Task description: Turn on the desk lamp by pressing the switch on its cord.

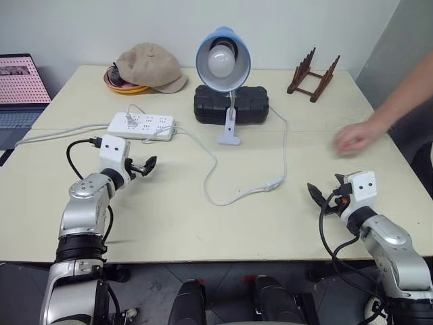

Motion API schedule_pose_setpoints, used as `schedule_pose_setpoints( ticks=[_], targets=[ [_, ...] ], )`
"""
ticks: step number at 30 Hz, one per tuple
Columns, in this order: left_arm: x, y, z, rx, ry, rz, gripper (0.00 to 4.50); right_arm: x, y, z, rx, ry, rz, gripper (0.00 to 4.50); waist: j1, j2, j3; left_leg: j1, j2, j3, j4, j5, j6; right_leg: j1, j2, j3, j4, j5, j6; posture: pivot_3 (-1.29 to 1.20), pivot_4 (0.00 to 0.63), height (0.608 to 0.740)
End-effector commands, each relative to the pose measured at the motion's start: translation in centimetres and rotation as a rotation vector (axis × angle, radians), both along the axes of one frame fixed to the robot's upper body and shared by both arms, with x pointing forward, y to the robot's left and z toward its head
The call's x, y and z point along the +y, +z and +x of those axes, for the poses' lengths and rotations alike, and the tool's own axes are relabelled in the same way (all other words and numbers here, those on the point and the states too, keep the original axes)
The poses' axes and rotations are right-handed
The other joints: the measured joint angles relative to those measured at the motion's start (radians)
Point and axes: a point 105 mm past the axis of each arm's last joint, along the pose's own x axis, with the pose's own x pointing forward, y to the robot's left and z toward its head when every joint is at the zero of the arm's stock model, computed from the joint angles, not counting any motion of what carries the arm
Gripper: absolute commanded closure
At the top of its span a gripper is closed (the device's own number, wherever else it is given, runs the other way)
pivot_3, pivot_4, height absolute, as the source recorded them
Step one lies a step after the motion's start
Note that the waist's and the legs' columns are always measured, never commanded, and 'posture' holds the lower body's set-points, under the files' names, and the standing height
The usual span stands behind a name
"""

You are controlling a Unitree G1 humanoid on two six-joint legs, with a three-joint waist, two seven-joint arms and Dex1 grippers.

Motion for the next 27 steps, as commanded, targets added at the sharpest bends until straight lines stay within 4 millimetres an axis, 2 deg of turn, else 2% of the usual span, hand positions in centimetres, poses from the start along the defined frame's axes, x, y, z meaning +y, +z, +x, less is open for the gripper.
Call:
schedule_pose_setpoints(
  ticks=[1,7,12,15,17,21,27],
  targets=[
    [0.1,1.6,0.1,-0.042,-0.020,0.017,0.03,-0.3,1.8,-0.1,-0.072,-0.015,-0.020,0.00,0.000,0.000,0.000,0.000,0.000,0.000,0.000,0.000,0.000,0.000,0.000,0.000,0.000,0.000,0.000,0.00,0.150,0.740],
    [0.1,1.8,0.1,-0.044,-0.032,0.023,0.03,-0.2,1.9,-0.3,-0.058,0.031,-0.047,0.00,0.000,0.000,0.000,0.000,0.000,0.000,0.000,0.000,0.000,0.000,0.000,0.000,0.000,0.000,0.000,0.00,0.150,0.740],
    [-1.7,2.2,-0.7,-0.021,-0.187,0.049,0.03,1.1,2.6,-0.6,-0.020,0.247,-0.111,0.00,0.000,0.000,0.000,0.000,0.000,0.000,0.000,0.000,0.000,0.000,0.000,0.000,0.000,0.000,0.000,0.00,0.150,0.740],
    [-4.7,3.1,-2.3,-0.015,-0.382,0.065,0.03,1.9,3.3,-0.3,0.007,0.436,-0.217,0.00,-0.002,0.000,0.000,0.000,0.000,0.001,0.000,0.000,0.000,0.000,0.000,0.000,-0.001,0.000,0.000,0.00,0.150,0.740],
    [-7.4,3.5,-4.4,0.015,-0.574,0.082,0.03,2.3,3.6,0.4,0.036,0.574,-0.307,0.00,-0.004,0.000,0.000,0.000,0.000,0.001,0.000,0.000,0.000,0.000,0.000,0.000,-0.001,0.000,-0.001,0.00,0.150,0.740],
    [-11.2,4.4,-8.0,0.076,-0.844,0.070,0.03,3.6,3.4,1.3,0.096,0.823,-0.450,0.00,-0.019,0.000,0.002,0.000,0.000,0.003,0.000,0.000,0.000,0.000,-0.002,0.000,-0.002,0.000,-0.001,0.00,0.150,0.740],
    [-14.5,4.7,-11.8,0.121,-1.069,0.080,0.03,4.6,2.5,3.5,0.131,1.007,-0.611,0.00,-0.025,0.000,0.002,-0.001,0.000,0.002,-0.001,0.000,0.000,0.000,-0.001,0.000,-0.003,-0.001,0.000,0.00,0.150,0.740]
  ],
)
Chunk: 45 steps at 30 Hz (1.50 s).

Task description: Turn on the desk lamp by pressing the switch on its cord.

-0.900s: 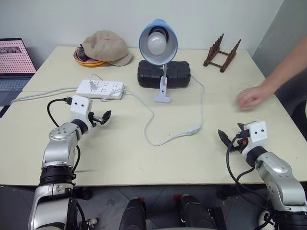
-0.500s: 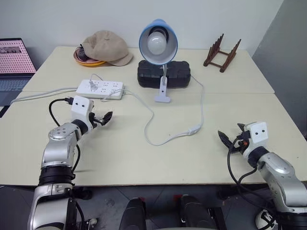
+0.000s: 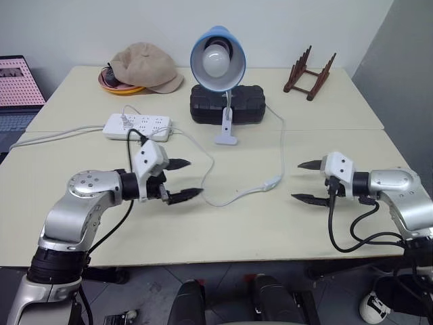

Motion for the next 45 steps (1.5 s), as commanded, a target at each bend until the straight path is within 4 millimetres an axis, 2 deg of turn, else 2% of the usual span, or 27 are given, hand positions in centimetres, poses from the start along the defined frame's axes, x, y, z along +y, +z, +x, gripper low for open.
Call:
schedule_pose_setpoints(
  ticks=[1,4,9,13,18,21,30,31,34,36,42,45],
  targets=[
    [-2.0,0.7,-2.5,-0.003,-0.147,0.008,0.03,0.5,-0.4,1.5,-0.024,0.141,-0.128,0.00,-0.003,0.000,0.000,0.000,0.000,0.000,0.000,0.000,0.000,0.000,0.000,0.000,0.000,0.000,0.000,0.00,0.150,0.740],
    [-2.1,0.4,-3.0,0.012,-0.162,0.014,0.03,0.8,-1.1,2.5,-0.046,0.201,-0.192,0.00,-0.003,0.001,0.001,0.000,0.000,0.000,0.000,0.000,0.000,0.000,0.000,0.000,0.000,0.000,0.001,0.00,0.150,0.740],
    [-2.1,-0.2,-3.5,0.013,-0.171,0.031,0.03,1.6,-0.9,3.5,-0.074,0.260,-0.202,0.00,-0.003,0.001,0.001,0.001,0.000,0.000,0.000,0.000,0.000,0.000,0.000,0.000,0.001,0.000,0.000,0.00,0.150,0.740],
    [-2.4,-0.1,-3.6,0.010,-0.183,0.026,0.03,3.0,-0.8,4.0,-0.097,0.346,-0.244,0.00,-0.002,0.001,0.001,0.000,0.000,0.000,0.001,0.000,0.000,0.000,0.000,0.000,0.002,0.000,0.000,0.00,0.150,0.740],
    [-2.6,0.0,-3.4,0.007,-0.184,0.019,0.03,3.3,-1.0,5.0,-0.107,0.333,-0.275,0.00,-0.003,0.001,0.001,0.001,0.000,0.000,0.001,0.000,0.000,0.000,0.000,0.000,0.003,0.000,0.000,0.00,0.150,0.740],
    [-2.6,0.0,-3.4,0.007,-0.184,0.014,0.00,3.0,-1.1,5.2,-0.102,0.330,-0.286,0.44,-0.001,0.001,0.001,0.001,0.000,0.000,0.001,0.000,0.000,0.000,0.000,0.000,0.003,0.000,0.001,0.00,0.150,0.740],
    [-2.9,0.2,-3.1,-0.003,-0.172,0.000,0.00,3.8,-1.2,5.0,-0.111,0.365,-0.270,2.61,-0.002,0.001,0.001,0.003,0.000,-0.001,0.001,0.000,0.000,0.001,0.000,0.000,0.004,0.000,0.000,0.00,0.150,0.740],
    [-2.9,0.2,-3.0,-0.002,-0.171,-0.003,0.00,3.9,-1.3,5.0,-0.112,0.369,-0.267,2.98,-0.002,0.001,0.001,0.003,0.000,0.000,0.001,0.000,0.000,0.002,0.000,0.000,0.004,0.000,0.000,0.00,0.150,0.740],
    [-3.1,0.3,-3.0,0.005,-0.168,-0.013,0.00,4.2,-1.5,4.7,-0.114,0.386,-0.253,3.73,-0.002,0.001,0.001,0.004,0.000,0.000,0.001,0.000,0.000,0.002,0.000,0.000,0.004,0.000,0.000,0.00,0.150,0.740],
    [-3.1,0.2,-3.0,0.011,-0.164,-0.019,0.00,4.2,-1.5,4.5,-0.112,0.391,-0.241,4.10,-0.002,0.001,0.001,0.004,0.000,-0.001,0.001,0.000,0.000,0.002,0.000,0.000,0.004,0.001,0.001,0.00,0.150,0.740],
    [-3.0,0.0,-3.0,0.090,-0.118,-0.080,0.00,4.4,-0.8,4.1,-0.031,0.355,-0.117,4.10,-0.002,0.001,0.001,0.003,0.000,-0.001,0.000,0.000,0.000,0.002,0.000,0.000,0.003,0.001,0.002,0.00,0.150,0.740],
    [-2.8,-0.3,-2.7,0.243,-0.033,-0.216,0.00,6.1,2.3,3.3,0.219,0.247,0.216,4.10,-0.001,0.001,0.001,0.004,0.000,-0.001,0.001,0.000,0.000,0.003,0.000,0.000,0.004,0.001,0.002,0.00,0.150,0.740]
  ],
)
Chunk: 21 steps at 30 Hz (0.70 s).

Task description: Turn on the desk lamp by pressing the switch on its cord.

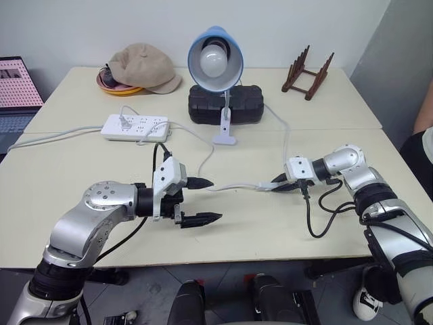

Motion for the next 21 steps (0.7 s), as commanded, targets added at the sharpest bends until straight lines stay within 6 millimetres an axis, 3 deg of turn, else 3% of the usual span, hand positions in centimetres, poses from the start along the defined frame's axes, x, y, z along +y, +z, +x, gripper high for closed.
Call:
schedule_pose_setpoints(
  ticks=[1,3,8,21],
  targets=[
    [0.1,0.5,0.0,0.155,0.077,-0.148,0.00,2.3,5.2,-1.5,0.301,-0.077,0.332,4.10,0.000,0.000,0.000,0.000,0.000,0.000,0.000,0.000,0.000,0.000,0.000,0.000,0.001,0.000,0.001,0.00,0.150,0.740],
    [-0.2,0.6,-0.2,0.241,0.074,-0.213,0.00,2.9,6.7,-3.6,0.433,-0.064,0.374,4.10,0.001,0.001,0.001,0.000,0.000,-0.002,0.000,0.000,0.000,0.000,0.000,-0.001,0.002,0.001,0.001,0.00,0.150,0.740],
    [-1.7,0.9,0.1,0.299,0.044,-0.271,0.00,3.9,8.6,-6.2,0.590,-0.066,0.417,4.10,0.003,0.001,0.000,0.000,0.000,-0.004,0.001,0.000,0.000,0.000,0.001,-0.003,0.002,-0.002,-0.002,0.00,0.150,0.740],
    [-4.6,2.7,0.6,0.326,-0.096,-0.305,0.00,4.6,7.7,-7.9,0.627,-0.065,0.367,4.10,0.002,0.001,0.000,-0.003,-0.001,-0.003,0.001,0.000,0.000,-0.002,0.000,-0.002,-0.001,0.000,0.001,0.00,0.150,0.740]
  ],
)
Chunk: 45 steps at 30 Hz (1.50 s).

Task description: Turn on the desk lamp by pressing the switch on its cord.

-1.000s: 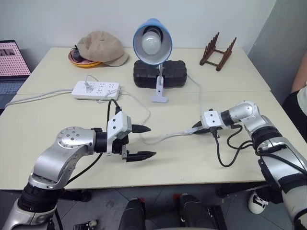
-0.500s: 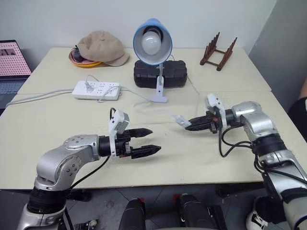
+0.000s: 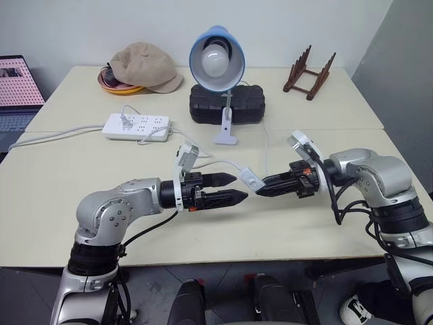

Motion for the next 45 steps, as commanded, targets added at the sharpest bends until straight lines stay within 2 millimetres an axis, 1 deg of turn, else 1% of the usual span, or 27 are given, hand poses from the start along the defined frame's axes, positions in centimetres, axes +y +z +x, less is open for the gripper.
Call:
schedule_pose_setpoints(
  ticks=[1,9,14,15,17,20,21,22,34,37,42,45],
  targets=[
    [-0.6,0.8,-0.4,-0.023,-0.052,-0.020,0.00,0.3,1.0,-0.6,-0.041,0.035,0.020,4.10,-0.001,0.000,0.000,0.000,0.000,0.000,0.000,0.000,0.000,0.000,0.000,0.000,0.000,0.000,0.000,0.00,0.150,0.740],
    [-0.8,1.0,0.3,-0.034,-0.040,-0.027,0.00,0.4,1.0,-1.0,-0.044,0.044,0.016,4.10,-0.001,0.000,0.000,0.000,0.000,0.000,0.000,0.000,0.000,0.000,0.000,0.000,0.000,-0.001,-0.002,0.00,0.150,0.740],
    [-0.9,1.0,0.2,-0.039,-0.049,-0.025,0.00,0.5,1.0,-1.2,-0.045,0.053,0.017,4.10,-0.001,0.000,0.000,0.000,0.000,0.000,0.000,0.000,0.000,0.000,0.000,0.000,-0.001,-0.001,-0.001,0.00,0.150,0.740],
    [-1.0,0.9,0.2,-0.040,-0.049,-0.026,0.18,0.6,1.0,-1.3,-0.047,0.057,0.017,4.10,0.000,0.000,0.000,0.000,0.000,0.000,0.000,0.000,0.000,0.000,0.000,0.000,-0.001,-0.001,-0.001,0.00,0.150,0.740],
    [-1.0,1.0,0.3,-0.040,-0.049,-0.035,0.40,0.7,1.0,-1.3,-0.049,0.060,0.018,4.10,-0.001,0.000,0.000,0.000,0.000,0.000,0.000,0.000,0.000,0.000,0.000,0.000,-0.001,-0.001,-0.001,0.00,0.150,0.740],
    [-1.1,1.0,0.2,-0.041,-0.051,-0.039,1.02,0.7,1.0,-1.4,-0.051,0.063,0.018,4.10,-0.001,0.000,0.000,0.000,0.000,0.000,0.000,0.000,0.000,0.000,0.000,0.000,-0.001,-0.001,-0.001,0.00,0.150,0.740],
    [-1.1,1.0,0.2,-0.042,-0.052,-0.037,1.14,0.8,1.0,-1.4,-0.051,0.065,0.017,4.10,-0.001,0.000,0.000,0.000,0.000,0.000,0.000,0.000,0.000,0.000,0.000,0.000,-0.001,-0.001,-0.002,0.00,0.150,0.740],
    [-1.1,1.0,0.1,-0.042,-0.054,-0.037,1.46,0.8,1.0,-1.4,-0.052,0.066,0.018,4.10,-0.001,0.000,0.000,0.000,0.000,0.000,0.000,0.000,0.000,0.000,0.000,0.000,-0.001,-0.001,-0.002,0.00,0.150,0.740],
    [-1.3,1.0,-0.2,-0.031,-0.065,-0.047,3.72,1.3,1.0,-1.7,-0.049,0.082,0.025,4.10,-0.001,0.000,0.000,-0.001,0.000,0.000,0.000,0.000,0.000,0.000,0.000,0.000,-0.001,-0.001,-0.002,0.00,0.150,0.740],
    [-1.3,0.9,-0.3,-0.030,-0.066,-0.048,3.92,1.3,1.0,-1.8,-0.047,0.084,0.024,4.10,-0.001,0.000,0.000,-0.001,0.000,0.000,0.000,0.000,0.000,0.000,0.000,0.000,-0.001,-0.001,-0.002,0.00,0.150,0.740],
    [-1.1,1.3,-0.6,0.008,-0.078,-0.082,3.94,0.9,0.6,-1.7,-0.048,0.079,0.011,4.10,-0.001,0.000,0.000,-0.001,0.000,0.000,0.000,0.000,0.000,0.000,0.000,0.000,-0.001,-0.001,-0.001,0.00,0.150,0.740],
    [-1.0,1.2,-0.6,0.011,-0.070,-0.073,3.96,0.8,0.6,-1.5,-0.057,0.076,0.006,4.10,-0.001,0.000,0.000,-0.001,0.000,0.000,0.000,0.000,0.000,0.000,0.000,0.000,-0.001,-0.001,-0.002,0.00,0.150,0.740]
  ],
)
